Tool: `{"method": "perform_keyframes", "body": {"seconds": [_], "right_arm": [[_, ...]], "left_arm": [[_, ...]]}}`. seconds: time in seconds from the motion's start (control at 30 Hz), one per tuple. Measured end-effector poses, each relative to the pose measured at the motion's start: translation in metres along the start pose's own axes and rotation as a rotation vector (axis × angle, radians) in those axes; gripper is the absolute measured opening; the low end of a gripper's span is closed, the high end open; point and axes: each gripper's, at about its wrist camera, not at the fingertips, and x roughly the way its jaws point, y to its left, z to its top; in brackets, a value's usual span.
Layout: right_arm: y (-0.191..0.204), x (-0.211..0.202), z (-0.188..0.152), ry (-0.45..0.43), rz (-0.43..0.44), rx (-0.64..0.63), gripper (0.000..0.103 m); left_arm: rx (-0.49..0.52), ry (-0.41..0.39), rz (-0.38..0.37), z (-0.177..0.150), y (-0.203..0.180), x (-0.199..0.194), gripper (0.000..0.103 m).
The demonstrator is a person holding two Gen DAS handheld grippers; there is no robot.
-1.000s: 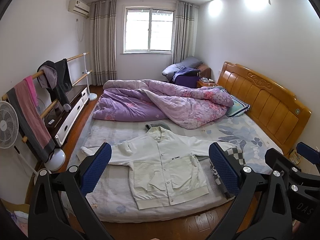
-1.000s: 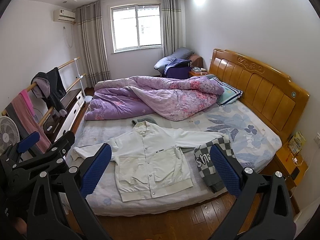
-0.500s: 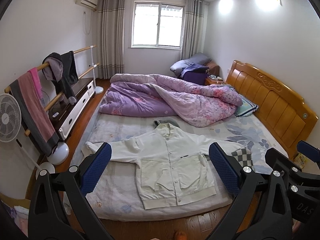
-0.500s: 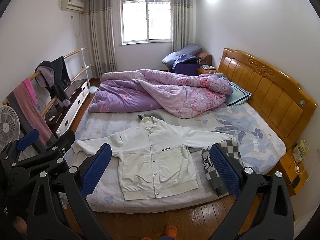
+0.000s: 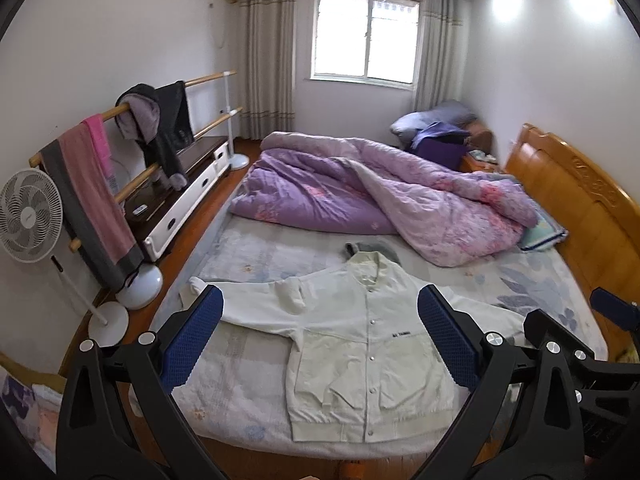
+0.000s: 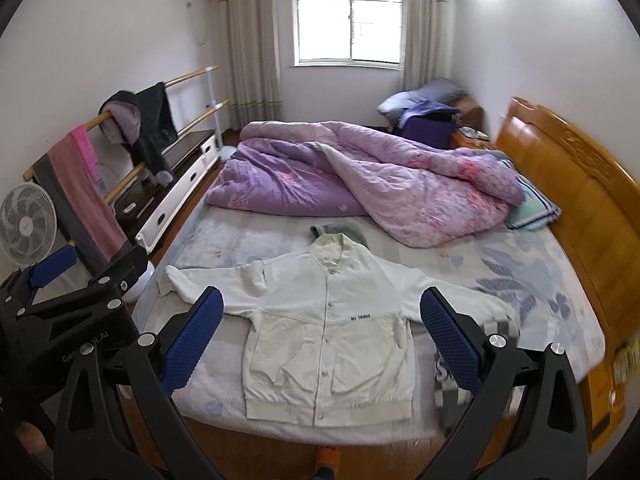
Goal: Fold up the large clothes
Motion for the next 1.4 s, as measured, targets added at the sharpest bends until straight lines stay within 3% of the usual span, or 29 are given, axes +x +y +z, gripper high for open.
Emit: {"method": "perform_keyframes", "body": {"seconds": [0.33, 0.5, 0.67, 0.77, 0.83, 0.93, 1.13, 1.3, 1.4], "right_arm": [[-0.013, 0.098, 0.040, 0.103, 0.101, -0.069, 0.095], [0.010, 0.151, 0.046, 0.169, 0.129, -0.101, 0.095], [0.047, 0.219, 0.043, 0.257, 0.116, -0.129, 0.095], [0.078, 0.274, 0.033, 0.326, 0.082, -0.129, 0.095], [0.091, 0.304, 0.027, 0.358, 0.052, -0.109, 0.095], [0.113, 0.357, 0.015, 0.426, 0.023, -0.069, 0.095], [0.154, 0.439, -0.007, 0.510, -0.049, -0.038, 0.095], [0.179, 0.497, -0.037, 0.605, -0.079, -0.021, 0.095], [0.196, 0.524, -0.056, 0.655, -0.084, -0.038, 0.095]], "left_arm": [[-0.053, 0.099, 0.118, 0.028, -0.006, 0.093, 0.098], [-0.101, 0.183, 0.137, 0.027, 0.021, 0.146, 0.098], [-0.169, 0.280, 0.085, 0.014, 0.075, 0.216, 0.098], [-0.259, 0.371, -0.015, -0.004, 0.127, 0.273, 0.098], [-0.333, 0.433, -0.032, -0.019, 0.166, 0.310, 0.098], [-0.419, 0.465, 0.002, -0.042, 0.241, 0.361, 0.098], [-0.742, 0.496, 0.041, -0.100, 0.408, 0.461, 0.098], [-0.940, 0.545, 0.101, -0.144, 0.495, 0.519, 0.098], [-0.986, 0.560, 0.118, -0.165, 0.521, 0.548, 0.097]]}}
